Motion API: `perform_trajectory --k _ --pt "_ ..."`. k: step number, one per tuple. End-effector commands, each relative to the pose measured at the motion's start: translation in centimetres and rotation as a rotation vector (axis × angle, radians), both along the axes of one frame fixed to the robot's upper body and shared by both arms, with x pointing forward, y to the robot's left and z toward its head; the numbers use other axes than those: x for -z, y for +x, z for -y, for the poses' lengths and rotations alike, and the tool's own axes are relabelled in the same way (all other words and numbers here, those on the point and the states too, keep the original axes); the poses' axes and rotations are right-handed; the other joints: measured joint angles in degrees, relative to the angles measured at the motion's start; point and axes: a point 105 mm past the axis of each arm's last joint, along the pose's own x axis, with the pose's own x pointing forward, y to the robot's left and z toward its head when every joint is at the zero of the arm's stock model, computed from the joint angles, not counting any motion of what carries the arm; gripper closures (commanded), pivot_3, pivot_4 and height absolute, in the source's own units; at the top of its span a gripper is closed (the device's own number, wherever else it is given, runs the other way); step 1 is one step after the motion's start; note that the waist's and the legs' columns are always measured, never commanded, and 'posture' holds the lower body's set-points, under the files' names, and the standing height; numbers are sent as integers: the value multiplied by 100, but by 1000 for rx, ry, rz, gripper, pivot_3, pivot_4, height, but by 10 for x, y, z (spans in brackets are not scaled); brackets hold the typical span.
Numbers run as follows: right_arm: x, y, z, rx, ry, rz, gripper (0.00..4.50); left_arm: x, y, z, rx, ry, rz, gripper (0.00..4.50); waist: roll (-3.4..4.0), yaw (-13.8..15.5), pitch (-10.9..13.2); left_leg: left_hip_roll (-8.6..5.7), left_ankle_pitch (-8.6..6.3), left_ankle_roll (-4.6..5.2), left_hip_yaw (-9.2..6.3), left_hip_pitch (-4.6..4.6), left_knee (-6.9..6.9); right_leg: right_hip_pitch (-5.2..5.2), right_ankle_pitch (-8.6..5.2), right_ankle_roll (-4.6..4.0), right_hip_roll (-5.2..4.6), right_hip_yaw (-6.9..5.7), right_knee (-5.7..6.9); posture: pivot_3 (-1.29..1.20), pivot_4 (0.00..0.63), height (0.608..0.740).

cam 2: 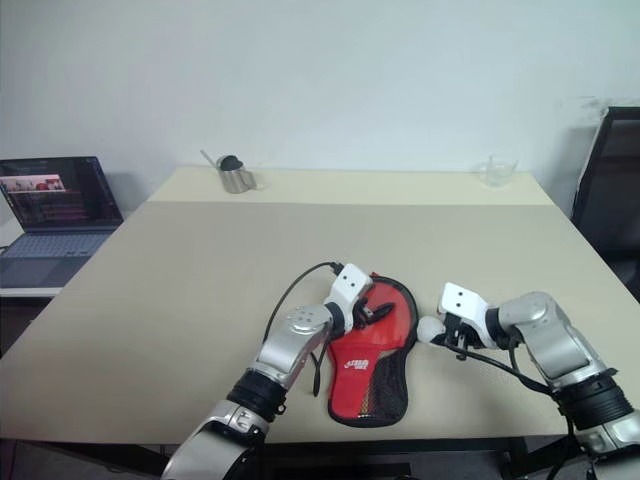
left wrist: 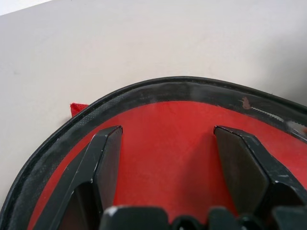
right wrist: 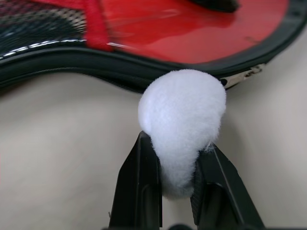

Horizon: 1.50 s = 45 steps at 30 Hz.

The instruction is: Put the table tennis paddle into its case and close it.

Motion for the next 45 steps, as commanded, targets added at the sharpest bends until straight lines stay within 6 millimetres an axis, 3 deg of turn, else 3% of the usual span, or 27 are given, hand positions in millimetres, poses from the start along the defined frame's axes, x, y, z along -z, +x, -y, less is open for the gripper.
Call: perform_trajectory --k 1,15,19,26,33,40,45 --pt "2 -19 -9 -128 -2 -43 4167 40 -12 -4 2 73 -126 1163 0 1 0 0 0 0 -1 0 0 0 0 0 0 -2 0 0 150 740" --pt "15 -65 -7 -326 -36 -176 4167 43 -12 -5 1 92 -127 1163 -7 2 -14 0 -1 -2 -3 4 1 5 -1 -1 0 -3 -3 0 150 740" --pt "20 -88 -5 -425 -57 -236 4167 45 -11 -7 -5 105 -138 1163 -5 32 -23 -3 -4 -5 -6 3 -1 7 -5 0 0 -6 -9 0 150 740" --pt "25 -101 -7 -517 -106 -258 4168 45 -12 -5 6 113 -141 1163 1 81 -28 1 -15 -13 -14 25 -1 43 -6 1 0 -15 -38 0 150 740" --pt "23 -120 -17 -673 -126 -297 4168 46 -12 -6 28 135 -140 1163 1 115 -31 6 -42 -15 -14 46 -4 78 -15 8 0 -13 -71 0 150 740" --pt "18 -163 -28 -829 -104 -365 4168 49 -15 -6 62 161 -148 1163 1 120 -31 10 -47 -19 -15 46 -4 78 -19 4 0 -12 -70 0 150 740" --pt "18 -171 -26 -855 -109 -381 4168 51 -19 -2 84 167 -154 1163 2 128 -38 9 -52 -19 -13 48 -3 79 -25 5 -1 -13 -71 0 150 740"
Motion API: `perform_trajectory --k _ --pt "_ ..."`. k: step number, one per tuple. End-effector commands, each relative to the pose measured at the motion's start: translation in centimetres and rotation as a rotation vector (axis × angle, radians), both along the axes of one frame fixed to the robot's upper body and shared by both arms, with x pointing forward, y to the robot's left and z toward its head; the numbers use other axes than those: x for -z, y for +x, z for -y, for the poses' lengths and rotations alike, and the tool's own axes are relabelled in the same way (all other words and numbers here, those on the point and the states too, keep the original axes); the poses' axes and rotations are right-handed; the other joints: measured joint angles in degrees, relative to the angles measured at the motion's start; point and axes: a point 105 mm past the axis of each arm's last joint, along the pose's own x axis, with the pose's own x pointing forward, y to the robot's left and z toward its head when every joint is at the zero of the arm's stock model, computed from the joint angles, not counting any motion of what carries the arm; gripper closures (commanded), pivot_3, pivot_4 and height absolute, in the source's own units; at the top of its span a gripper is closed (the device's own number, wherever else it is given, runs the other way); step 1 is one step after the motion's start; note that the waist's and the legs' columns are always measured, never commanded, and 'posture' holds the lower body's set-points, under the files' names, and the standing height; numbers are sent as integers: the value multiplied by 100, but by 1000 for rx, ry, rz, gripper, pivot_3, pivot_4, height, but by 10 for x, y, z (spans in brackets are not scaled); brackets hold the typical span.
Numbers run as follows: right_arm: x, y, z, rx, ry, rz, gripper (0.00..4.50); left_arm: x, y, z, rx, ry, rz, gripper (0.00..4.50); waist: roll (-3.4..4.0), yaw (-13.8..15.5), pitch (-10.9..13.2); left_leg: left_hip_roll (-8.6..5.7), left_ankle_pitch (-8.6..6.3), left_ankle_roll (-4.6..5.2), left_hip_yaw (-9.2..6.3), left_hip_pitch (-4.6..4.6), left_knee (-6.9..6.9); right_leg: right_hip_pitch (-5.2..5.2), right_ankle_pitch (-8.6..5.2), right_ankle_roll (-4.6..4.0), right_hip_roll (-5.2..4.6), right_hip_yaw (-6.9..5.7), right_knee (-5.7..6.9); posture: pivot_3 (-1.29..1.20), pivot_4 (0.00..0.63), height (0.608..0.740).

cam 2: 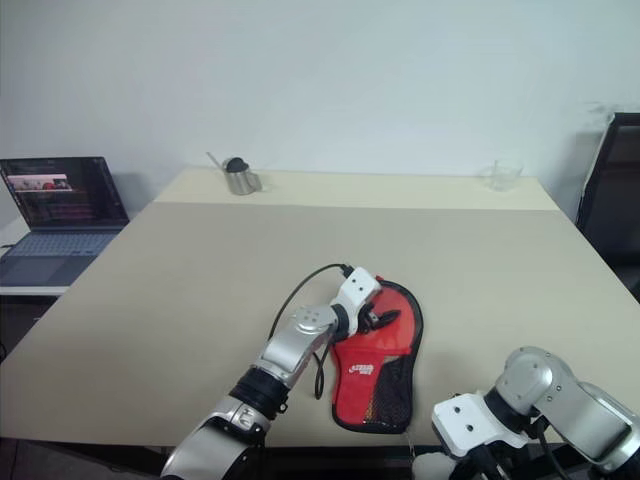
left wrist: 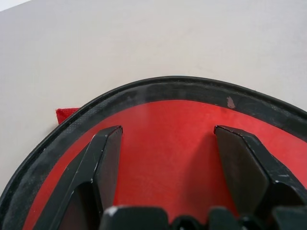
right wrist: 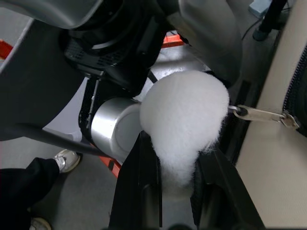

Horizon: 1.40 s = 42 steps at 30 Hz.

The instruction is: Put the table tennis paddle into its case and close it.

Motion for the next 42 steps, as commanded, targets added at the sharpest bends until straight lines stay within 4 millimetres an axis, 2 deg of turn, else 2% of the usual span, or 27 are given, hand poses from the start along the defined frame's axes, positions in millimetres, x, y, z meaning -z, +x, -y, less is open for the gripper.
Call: perform_trajectory --k 1,4,9,15,21,25,27,31,33,35,38,42 --pt "-2 -25 -1 -121 4 -102 4169 46 -13 -10 -4 105 -141 1163 2 4 -10 -1 -4 2 0 0 0 0 -5 0 0 0 0 0 150 740" --pt "-1 -24 -2 -95 3 -93 4169 46 -13 -9 -3 105 -142 1163 5 16 -21 -2 -19 0 0 0 0 3 -20 6 0 1 2 0 150 740" --pt "-4 -6 3 -15 -26 -55 4169 46 -12 -9 -4 108 -140 1163 5 25 -28 -5 -29 4 4 0 7 5 -29 12 0 6 5 0 150 740" --pt "-13 7 6 -7 -23 -49 2250 44 -9 -10 -15 104 -130 1163 4 13 -29 -4 -29 4 4 14 11 14 -29 12 0 5 12 0 150 740" --pt "-29 21 22 85 15 -42 96 42 -6 -15 -39 98 -122 1163 4 12 -28 -4 -29 4 10 22 11 21 -29 13 -3 11 13 0 150 740" --pt "-47 46 14 152 89 47 38 42 -4 -20 -60 94 -119 1163 4 -26 -28 1 -30 4 8 53 10 49 -32 7 -8 11 12 0 150 740" --pt "-59 71 4 199 147 102 38 41 -4 -22 -71 90 -117 1163 5 -54 -29 5 -30 5 4 64 9 56 -46 -17 -8 9 13 0 150 740" --pt "-96 133 -13 392 376 217 38 34 -1 -32 -90 75 -85 1163 -2 -118 -24 5 -29 5 -3 88 10 80 -46 -18 -7 10 17 0 150 740" --pt "-108 160 -11 514 460 273 38 24 5 -44 -121 52 -61 1163 -5 -133 -22 5 -29 5 -3 88 9 84 -42 -11 -8 10 19 0 150 740" --pt "-112 181 -5 624 487 294 38 8 10 -61 -140 16 -33 1163 -4 -140 -22 7 -30 4 -2 81 2 82 -30 7 -9 12 17 0 150 740" --pt "-107 192 4 653 452 297 38 -21 7 -86 -109 -26 2 1163 -5 -149 -21 8 -30 4 7 46 -6 36 -33 1 -8 20 26 0 150 740" --pt "-104 200 12 630 379 318 38 -56 -14 -122 -28 -29 8 1163 1 -169 34 5 -30 3 24 27 -4 -22 -52 -15 -8 41 91 0 150 740"
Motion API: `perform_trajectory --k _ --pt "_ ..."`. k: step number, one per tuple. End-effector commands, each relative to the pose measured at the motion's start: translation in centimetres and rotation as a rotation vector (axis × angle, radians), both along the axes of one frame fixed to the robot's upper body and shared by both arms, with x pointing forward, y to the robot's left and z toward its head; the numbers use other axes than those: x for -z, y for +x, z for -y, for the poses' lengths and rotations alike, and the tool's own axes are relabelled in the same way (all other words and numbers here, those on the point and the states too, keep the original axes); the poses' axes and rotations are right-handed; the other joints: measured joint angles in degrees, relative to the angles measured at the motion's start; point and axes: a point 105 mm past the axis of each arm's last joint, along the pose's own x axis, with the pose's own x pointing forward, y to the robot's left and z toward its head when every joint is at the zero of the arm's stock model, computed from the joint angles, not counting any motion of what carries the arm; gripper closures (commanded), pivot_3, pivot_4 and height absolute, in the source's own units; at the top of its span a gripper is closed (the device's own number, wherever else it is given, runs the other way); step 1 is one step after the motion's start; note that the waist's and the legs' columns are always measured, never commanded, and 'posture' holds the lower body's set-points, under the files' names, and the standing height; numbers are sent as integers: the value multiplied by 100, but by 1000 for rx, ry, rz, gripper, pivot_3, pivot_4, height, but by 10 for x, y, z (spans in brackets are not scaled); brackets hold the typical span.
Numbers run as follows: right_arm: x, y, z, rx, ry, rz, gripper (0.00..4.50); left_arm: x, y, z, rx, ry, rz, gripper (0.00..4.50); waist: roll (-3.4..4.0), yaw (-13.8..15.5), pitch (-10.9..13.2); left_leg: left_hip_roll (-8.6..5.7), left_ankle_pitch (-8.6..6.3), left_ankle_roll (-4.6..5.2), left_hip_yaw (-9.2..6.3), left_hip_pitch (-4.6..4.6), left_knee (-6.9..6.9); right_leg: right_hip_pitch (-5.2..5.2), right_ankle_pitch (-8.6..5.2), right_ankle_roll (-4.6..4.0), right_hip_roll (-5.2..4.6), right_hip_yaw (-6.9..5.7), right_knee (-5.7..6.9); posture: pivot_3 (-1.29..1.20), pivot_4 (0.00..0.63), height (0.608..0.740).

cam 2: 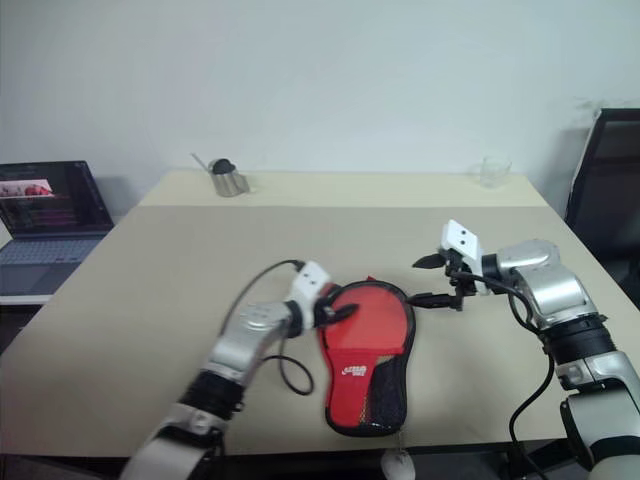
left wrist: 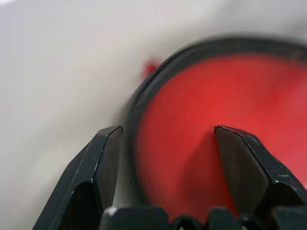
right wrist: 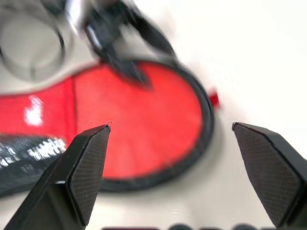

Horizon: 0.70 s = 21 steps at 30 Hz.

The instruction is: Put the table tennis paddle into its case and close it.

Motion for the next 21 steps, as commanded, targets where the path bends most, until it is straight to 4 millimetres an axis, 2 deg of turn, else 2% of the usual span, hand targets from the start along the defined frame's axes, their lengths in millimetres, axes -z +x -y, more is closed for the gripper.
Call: perform_trajectory --k 1,5,9,11,14,21 --pt "-17 8 4 -38 -57 68 38 -46 -25 -19 118 -40 48 1163 5 -10 33 2 0 0 2 -1 -1 -7 -2 -3 2 0 6 0 150 740" --pt "-29 15 19 -32 -96 85 38 -75 -71 -75 147 -5 15 1163 11 -50 69 9 0 -1 -1 -2 -7 -18 -10 -16 5 -3 14 0 150 740" --pt "-36 16 39 -21 -157 102 38 -101 -126 -135 94 64 -48 1163 12 -62 79 19 -4 -7 -3 1 -17 -28 -33 -34 2 1 16 0 150 740" --pt "-37 15 41 -30 -176 105 38 -110 -144 -147 75 79 -62 1163 14 -32 84 44 -6 -10 -1 1 -16 -31 -44 -36 -4 -4 21 0 150 740" --pt "-37 10 33 -81 -181 100 38 -118 -164 -152 60 96 -74 1163 22 9 91 47 -8 -13 0 1 -13 -30 -46 -39 -5 -10 21 0 150 740" --pt "-40 5 14 -159 -203 128 38 -113 -181 -159 -2 87 -97 1163 32 0 97 57 -9 -15 0 5 -13 -32 -48 -43 -3 -14 31 0 150 740"
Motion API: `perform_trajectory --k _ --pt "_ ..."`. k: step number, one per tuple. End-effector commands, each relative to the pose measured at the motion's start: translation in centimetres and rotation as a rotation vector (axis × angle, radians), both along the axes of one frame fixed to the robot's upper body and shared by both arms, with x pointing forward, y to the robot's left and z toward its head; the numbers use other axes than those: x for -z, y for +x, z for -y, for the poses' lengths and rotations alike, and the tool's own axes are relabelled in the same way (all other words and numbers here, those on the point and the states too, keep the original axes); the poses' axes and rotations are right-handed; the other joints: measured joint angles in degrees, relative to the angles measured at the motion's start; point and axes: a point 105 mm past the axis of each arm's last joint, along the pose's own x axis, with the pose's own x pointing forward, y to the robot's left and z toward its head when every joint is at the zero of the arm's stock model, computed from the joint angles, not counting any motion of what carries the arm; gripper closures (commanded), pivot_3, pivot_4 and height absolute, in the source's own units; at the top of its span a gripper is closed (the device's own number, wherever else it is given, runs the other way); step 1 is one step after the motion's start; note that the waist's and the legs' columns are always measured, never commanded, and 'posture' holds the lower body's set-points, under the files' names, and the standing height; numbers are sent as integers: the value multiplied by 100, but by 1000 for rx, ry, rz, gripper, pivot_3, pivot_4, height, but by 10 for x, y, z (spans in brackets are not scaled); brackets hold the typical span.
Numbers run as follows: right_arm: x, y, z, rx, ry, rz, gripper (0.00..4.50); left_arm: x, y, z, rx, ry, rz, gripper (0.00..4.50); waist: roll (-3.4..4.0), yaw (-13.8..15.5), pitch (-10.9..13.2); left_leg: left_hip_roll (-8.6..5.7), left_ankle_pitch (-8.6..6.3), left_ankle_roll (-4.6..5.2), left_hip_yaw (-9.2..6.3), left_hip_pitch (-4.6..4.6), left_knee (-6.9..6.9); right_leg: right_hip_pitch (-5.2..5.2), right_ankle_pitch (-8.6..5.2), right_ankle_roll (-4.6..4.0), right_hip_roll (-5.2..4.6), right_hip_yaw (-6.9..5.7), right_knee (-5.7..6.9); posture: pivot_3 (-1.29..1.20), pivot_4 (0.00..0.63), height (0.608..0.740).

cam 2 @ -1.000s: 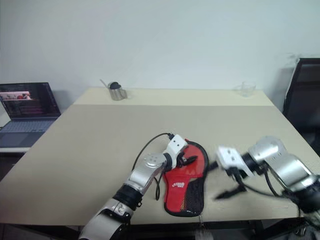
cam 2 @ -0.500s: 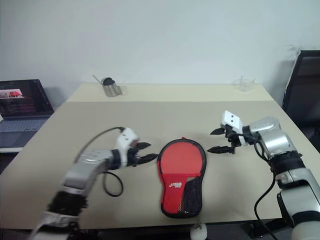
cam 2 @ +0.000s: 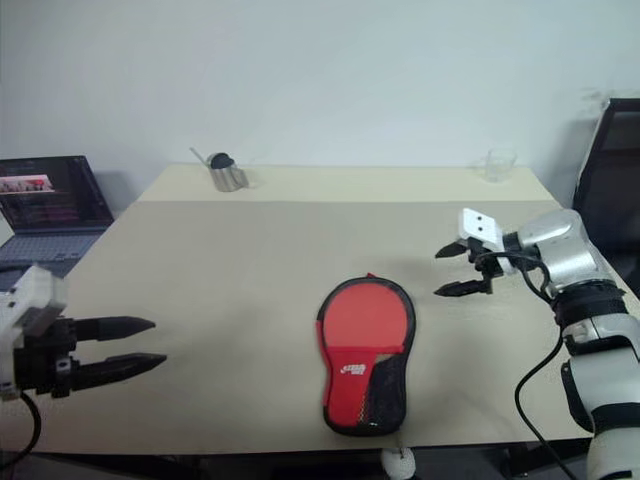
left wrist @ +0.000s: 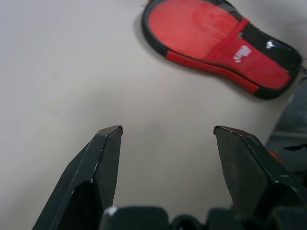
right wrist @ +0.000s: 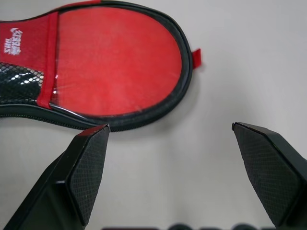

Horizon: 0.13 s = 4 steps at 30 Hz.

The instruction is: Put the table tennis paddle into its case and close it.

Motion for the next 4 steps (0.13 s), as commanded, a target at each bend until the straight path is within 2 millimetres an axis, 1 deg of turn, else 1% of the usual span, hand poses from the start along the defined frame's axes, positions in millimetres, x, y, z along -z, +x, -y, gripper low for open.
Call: perform_trajectory --k 1,4 --pt "-12 -3 -7 -51 -12 35 38 -8 -6 0 -22 16 53 1163 0 -5 0 1 -1 -1 1 0 -1 -1 0 -1 1 0 0 0 150 740" --pt "-15 -2 -9 -54 -9 44 38 -7 -9 0 -41 18 54 1163 0 -9 0 9 -5 -8 4 0 -2 -4 -3 -6 6 0 0 0 150 740"
